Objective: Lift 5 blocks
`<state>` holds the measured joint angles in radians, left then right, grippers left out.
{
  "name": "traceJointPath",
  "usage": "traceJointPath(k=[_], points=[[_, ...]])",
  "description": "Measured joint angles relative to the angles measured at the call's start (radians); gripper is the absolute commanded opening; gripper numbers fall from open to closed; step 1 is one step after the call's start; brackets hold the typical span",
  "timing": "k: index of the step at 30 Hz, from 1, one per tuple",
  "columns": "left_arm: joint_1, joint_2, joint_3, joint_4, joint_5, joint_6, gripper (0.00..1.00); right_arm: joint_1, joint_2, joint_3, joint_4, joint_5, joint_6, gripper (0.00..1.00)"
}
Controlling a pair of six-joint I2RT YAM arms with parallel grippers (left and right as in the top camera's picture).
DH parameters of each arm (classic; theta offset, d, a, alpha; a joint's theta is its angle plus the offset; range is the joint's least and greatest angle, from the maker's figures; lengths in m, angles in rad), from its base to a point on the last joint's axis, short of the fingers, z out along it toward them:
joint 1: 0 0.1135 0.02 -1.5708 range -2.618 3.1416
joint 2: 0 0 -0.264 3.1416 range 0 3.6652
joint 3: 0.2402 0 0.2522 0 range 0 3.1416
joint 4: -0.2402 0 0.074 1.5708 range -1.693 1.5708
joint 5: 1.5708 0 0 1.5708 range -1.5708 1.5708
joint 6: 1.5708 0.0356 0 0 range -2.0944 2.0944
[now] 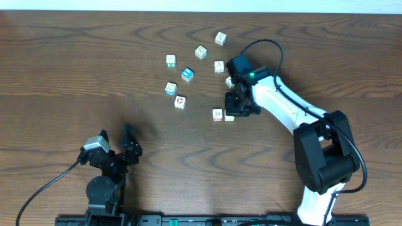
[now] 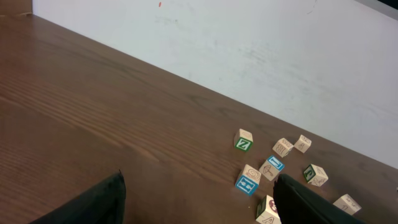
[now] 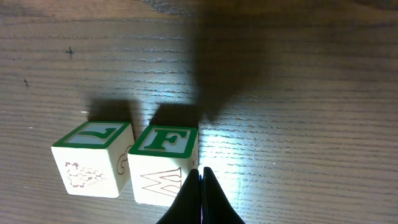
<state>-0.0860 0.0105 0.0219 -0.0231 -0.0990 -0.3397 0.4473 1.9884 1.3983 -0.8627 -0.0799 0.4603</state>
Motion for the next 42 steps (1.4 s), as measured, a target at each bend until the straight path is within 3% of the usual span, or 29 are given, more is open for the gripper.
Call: traceJointPath(k=[19, 24, 27, 30, 33, 37, 42], points=[[0.0, 0.0, 0.0, 0.0, 0.0, 0.0, 0.77, 0.042, 0.0, 0.0, 0.011, 0.036, 0.003, 0.04], [0.0, 0.0, 0.0, 0.0, 0.0, 0.0, 0.76, 0.033, 0.0, -0.001, 0.021, 0.108, -0.017, 0.59], [0.0, 0.0, 0.0, 0.0, 0.0, 0.0, 0.77, 0.017, 0.0, -0.001, 0.074, 0.121, -0.074, 0.81], [0.0, 0.0, 0.0, 0.0, 0.0, 0.0, 0.77, -0.005, 0.0, -0.002, 0.146, 0.122, -0.142, 0.98], [0.0, 0.0, 0.0, 0.0, 0.0, 0.0, 0.76, -0.023, 0.0, -0.002, 0.214, 0.095, -0.238, 0.99], [0.0, 0.0, 0.0, 0.0, 0.0, 0.0, 0.76, -0.043, 0.0, -0.002, 0.294, 0.063, -0.339, 0.88], [0.0, 0.0, 0.0, 0.0, 0.0, 0.0, 0.76, -0.063, 0.0, -0.002, 0.354, 0.026, -0.444, 0.86]])
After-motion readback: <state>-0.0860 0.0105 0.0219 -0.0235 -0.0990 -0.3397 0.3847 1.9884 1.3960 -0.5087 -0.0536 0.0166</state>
